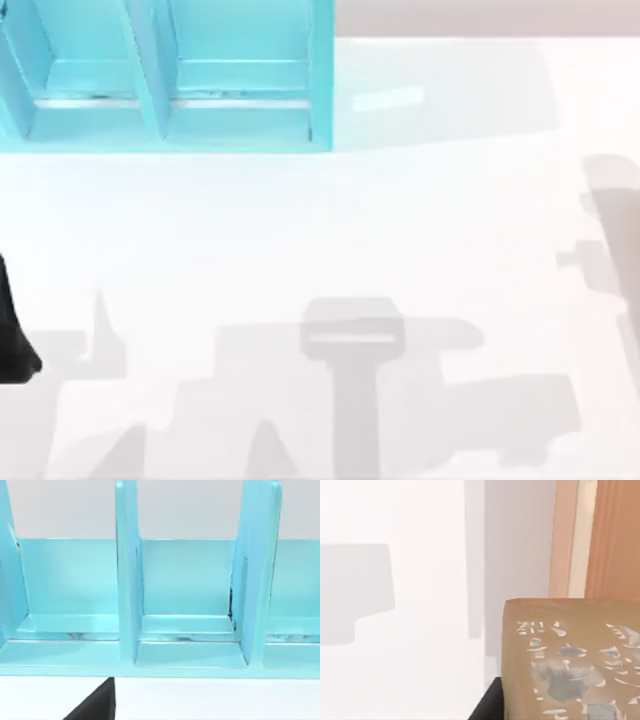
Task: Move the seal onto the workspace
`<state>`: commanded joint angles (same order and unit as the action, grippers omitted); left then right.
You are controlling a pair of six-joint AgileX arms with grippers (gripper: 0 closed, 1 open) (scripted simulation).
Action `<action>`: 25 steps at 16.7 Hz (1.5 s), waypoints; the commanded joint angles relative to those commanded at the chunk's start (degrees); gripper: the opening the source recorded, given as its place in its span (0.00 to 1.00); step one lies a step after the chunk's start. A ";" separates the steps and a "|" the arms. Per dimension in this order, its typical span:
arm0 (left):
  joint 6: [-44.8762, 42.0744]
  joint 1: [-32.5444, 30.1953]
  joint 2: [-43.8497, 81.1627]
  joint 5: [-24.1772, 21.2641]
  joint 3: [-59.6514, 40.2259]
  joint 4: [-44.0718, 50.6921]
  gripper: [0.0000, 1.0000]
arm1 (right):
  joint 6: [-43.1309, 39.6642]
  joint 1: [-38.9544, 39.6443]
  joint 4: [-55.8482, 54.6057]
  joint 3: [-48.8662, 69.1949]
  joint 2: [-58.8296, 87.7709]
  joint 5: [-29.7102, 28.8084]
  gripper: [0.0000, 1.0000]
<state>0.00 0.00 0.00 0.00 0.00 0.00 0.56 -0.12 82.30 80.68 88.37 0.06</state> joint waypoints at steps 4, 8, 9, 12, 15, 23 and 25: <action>0.00 0.00 0.00 0.00 0.00 0.00 1.00 | 3.01 2.87 -0.59 3.66 4.06 -0.15 0.00; 0.00 0.00 0.00 0.00 0.00 0.00 1.00 | 11.18 10.97 -2.55 14.09 17.25 -0.09 0.00; 0.00 0.00 0.00 0.00 0.00 0.00 1.00 | 13.66 13.41 -3.22 17.05 20.97 -0.07 0.00; 0.00 0.00 0.00 0.00 0.00 0.00 1.00 | 21.22 20.83 -5.58 25.56 32.14 -0.14 0.00; 0.00 0.00 0.00 0.00 0.00 0.00 1.00 | 27.40 26.85 -7.83 32.28 40.77 -0.28 0.00; 0.00 0.00 0.00 0.00 0.00 0.00 1.00 | 30.30 29.41 -9.09 34.93 44.14 -0.26 0.00; 0.00 0.00 0.00 0.00 0.00 0.00 1.00 | 30.31 29.48 -11.07 33.08 44.54 -0.30 0.00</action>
<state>0.00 0.00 0.00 0.00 0.00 0.00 30.87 29.36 71.24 113.76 132.90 -0.24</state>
